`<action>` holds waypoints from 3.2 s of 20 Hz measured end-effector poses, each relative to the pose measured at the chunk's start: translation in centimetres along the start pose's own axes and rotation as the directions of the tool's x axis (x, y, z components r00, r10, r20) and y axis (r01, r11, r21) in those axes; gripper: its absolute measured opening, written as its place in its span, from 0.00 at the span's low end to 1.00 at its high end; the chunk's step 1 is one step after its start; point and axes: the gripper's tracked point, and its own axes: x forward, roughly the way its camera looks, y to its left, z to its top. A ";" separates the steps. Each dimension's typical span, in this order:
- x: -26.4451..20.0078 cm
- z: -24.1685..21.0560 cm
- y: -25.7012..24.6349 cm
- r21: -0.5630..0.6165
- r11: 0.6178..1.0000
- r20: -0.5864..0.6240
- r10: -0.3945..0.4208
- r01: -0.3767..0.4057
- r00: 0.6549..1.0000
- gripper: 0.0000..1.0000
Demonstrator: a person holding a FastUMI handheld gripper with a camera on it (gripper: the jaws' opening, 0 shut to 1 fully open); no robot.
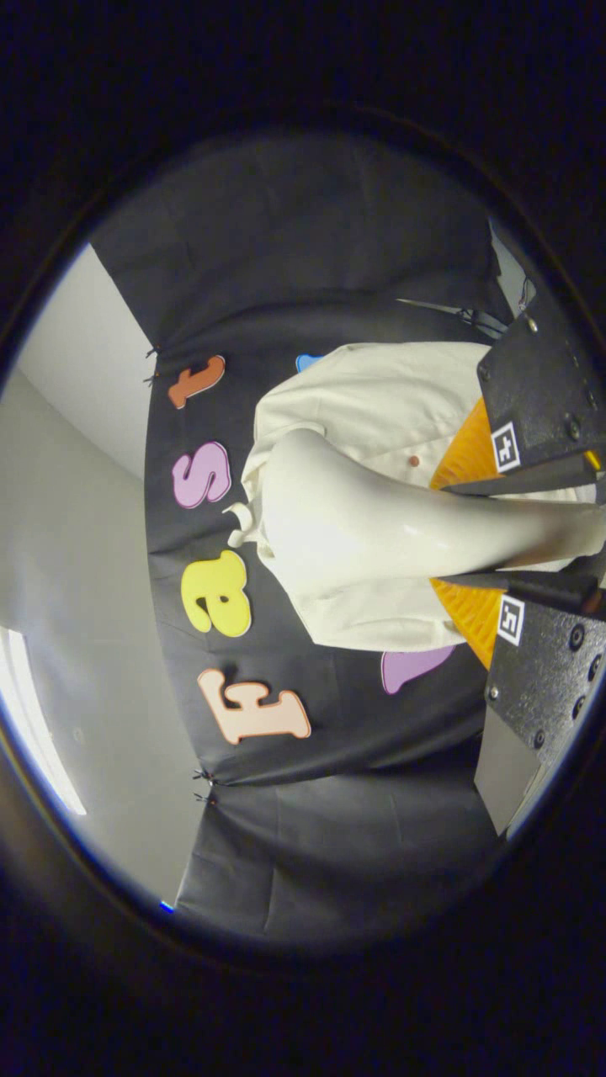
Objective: Iron the clothes twice with a garment steamer, once on the left side and once on the right side.
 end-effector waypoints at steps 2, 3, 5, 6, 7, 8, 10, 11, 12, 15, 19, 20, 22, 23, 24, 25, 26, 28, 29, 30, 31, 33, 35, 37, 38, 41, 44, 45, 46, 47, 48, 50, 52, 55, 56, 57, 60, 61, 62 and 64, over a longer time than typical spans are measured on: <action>2.0 -1.1 -0.3 -0.041 0.999 -0.013 -0.002 0.001 1.000 0.39; 3.2 -1.8 -0.2 -0.046 0.999 -0.023 -0.002 0.001 1.000 0.39; 5.4 -3.6 0.1 -0.047 0.999 -0.055 0.006 -0.009 0.998 0.39; 6.5 -4.3 0.5 -0.036 0.999 -0.059 0.012 -0.014 0.998 0.40; 7.6 -4.9 0.7 -0.025 0.999 -0.076 0.020 -0.022 0.997 0.40; 8.4 -5.4 0.8 -0.010 1.000 -0.082 0.017 -0.018 0.996 0.40; 9.7 -5.6 0.8 -0.017 1.000 -0.077 0.008 -0.010 0.997 0.40; 10.0 -5.8 0.8 -0.020 1.000 -0.075 0.010 -0.012 0.997 0.40; 10.0 -5.8 0.8 -0.017 1.000 -0.071 0.020 -0.022 0.997 0.40; 10.0 -6.3 0.7 0.034 0.998 -0.071 0.059 -0.057 0.996 0.41; 9.7 -8.0 -0.1 0.074 0.995 -0.097 0.074 -0.067 0.993 0.41; 9.6 -8.4 -0.2 0.076 0.994 -0.102 0.081 -0.073 0.992 0.41; 9.2 -9.4 -0.5 0.085 0.993 -0.117 0.087 -0.077 0.989 0.41; 9.2 -10.1 -0.6 0.094 0.992 -0.130 0.090 -0.078 0.987 0.41; 9.0 -10.6 -0.6 0.105 0.992 -0.143 0.091 -0.077 0.986 0.41; 8.9 -11.0 -0.8 0.111 0.991 -0.151 0.090 -0.073 0.984 0.41; 8.8 -11.4 -0.8 0.114 0.991 -0.158 0.091 -0.073 0.983 0.41; 8.6 -12.1 -0.8 0.112 0.991 -0.169 0.094 -0.075 0.981 0.42; 8.5 -12.6 -0.7 0.117 0.990 -0.179 0.096 -0.076 0.979 0.42; 8.3 -13.2 -0.7 0.123 0.989 -0.192 0.099 -0.076 0.976 0.42; 8.1 -13.8 -0.7 0.122 0.990 -0.204 0.101 -0.077 0.974 0.42; 7.7 -15.1 -0.7 0.120 0.990 -0.223 0.105 -0.080 0.969 0.42; 7.5 -16.2 -0.6 0.128 0.988 -0.240 0.111 -0.082 0.965 0.42; 7.3 -17.3 -0.6 0.135 0.987 -0.256 0.115 -0.082 0.960 0.42; 7.2 -17.8 -0.7 0.134 0.988 -0.263 0.116 -0.082 0.958 0.42; 6.7 -19.3 -0.6 0.138 0.986 -0.288 0.126 -0.089 0.949 0.42; 6.2 -21.0 -0.8 0.134 0.987 -0.295 0.129 -0.093 0.947 0.42; 6.1 -21.6 -0.9 0.140 0.986 -0.295 0.126 -0.087 0.947 0.42; 5.9 -22.4 -0.9 0.151 0.985 -0.301 0.128 -0.086 0.945 0.42; 5.7 -23.2 -0.9 0.161 0.983 -0.306 0.129 -0.083 0.943 0.42; 5.4 -24.1 -1.0 0.166 0.983 -0.321 0.131 -0.080 0.938 0.42; 4.9 -25.8 -1.1 0.168 0.983 -0.334 0.129 -0.075 0.934 0.42; 4.5 -27.2 -1.2 0.181 0.980 -0.347 0.139 -0.079 0.928 0.42; 3.7 -29.5 -1.5 0.182 0.980 -0.372 0.142 -0.078 0.917 0.42; 3.4 -30.2 -1.5 0.187 0.979 -0.378 0.143 -0.076 0.915 0.42; 3.2 -31.0 -1.4 0.192 0.978 -0.386 0.147 -0.076 0.911 0.42; 2.6 -33.3 -1.1 0.194 0.977 -0.417 0.161 -0.086 0.895 0.42; 2.3 -34.1 -1.1 0.194 0.977 -0.426 0.165 -0.088 0.889 0.42; 2.1 -34.9 -1.1 0.195 0.976 -0.433 0.169 -0.091 0.885 0.42; 1.6 -36.5 -0.8 0.203 0.974 -0.452 0.184 -0.100 0.873 0.42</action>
